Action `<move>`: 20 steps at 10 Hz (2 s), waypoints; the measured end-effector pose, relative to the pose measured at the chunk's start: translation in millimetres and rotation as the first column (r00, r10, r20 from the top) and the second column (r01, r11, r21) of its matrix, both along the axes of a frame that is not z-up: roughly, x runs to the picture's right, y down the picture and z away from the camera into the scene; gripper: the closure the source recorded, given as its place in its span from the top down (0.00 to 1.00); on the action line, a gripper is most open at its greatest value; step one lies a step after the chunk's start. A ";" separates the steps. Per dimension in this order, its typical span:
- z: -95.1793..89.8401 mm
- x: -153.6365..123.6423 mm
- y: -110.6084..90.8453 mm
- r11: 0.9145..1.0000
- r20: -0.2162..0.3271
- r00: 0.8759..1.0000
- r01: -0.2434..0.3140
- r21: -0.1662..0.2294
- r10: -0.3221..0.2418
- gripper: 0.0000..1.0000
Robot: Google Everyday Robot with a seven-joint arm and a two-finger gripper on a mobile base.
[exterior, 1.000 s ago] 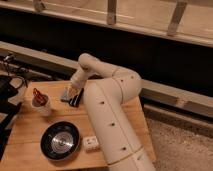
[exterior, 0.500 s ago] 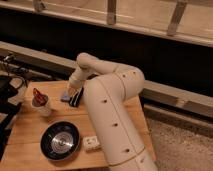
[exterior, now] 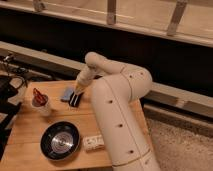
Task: Push the eraser across the table
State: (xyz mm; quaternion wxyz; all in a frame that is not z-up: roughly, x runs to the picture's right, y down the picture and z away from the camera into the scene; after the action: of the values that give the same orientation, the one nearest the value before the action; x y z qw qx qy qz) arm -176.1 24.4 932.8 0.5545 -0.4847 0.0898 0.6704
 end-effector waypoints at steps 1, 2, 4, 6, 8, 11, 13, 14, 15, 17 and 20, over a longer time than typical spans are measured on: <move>5.3 13.2 5.9 0.999 -0.014 0.999 -0.033 -0.022 0.032 0.00; 7.8 23.7 9.6 0.998 -0.025 0.999 -0.049 -0.031 0.048 0.00; 12.3 27.9 11.3 0.996 -0.036 0.996 -0.086 -0.034 0.085 0.00; 9.9 34.4 5.0 0.995 -0.042 0.994 -0.101 -0.024 0.100 0.00; 10.9 31.0 8.6 0.994 -0.039 0.994 -0.103 -0.037 0.102 0.00; 20.4 20.8 27.6 0.994 -0.018 0.998 -0.058 -0.089 0.057 0.06; 19.2 6.2 24.4 0.996 -0.010 0.999 -0.054 -0.071 0.054 0.00; 12.6 -7.0 17.7 0.997 -0.002 0.999 -0.052 -0.062 0.052 0.00; 4.5 -19.2 12.0 0.997 0.013 0.999 -0.041 -0.058 0.041 0.00; 2.5 -39.4 12.2 0.998 0.037 0.999 -0.017 -0.063 0.019 0.00; -9.1 -61.9 17.1 0.998 0.050 0.999 0.000 -0.057 0.003 0.00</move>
State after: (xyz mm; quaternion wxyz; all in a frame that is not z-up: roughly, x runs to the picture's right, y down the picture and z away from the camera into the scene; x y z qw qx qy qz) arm -237.9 41.5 923.7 0.5420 -0.5169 0.0948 0.6557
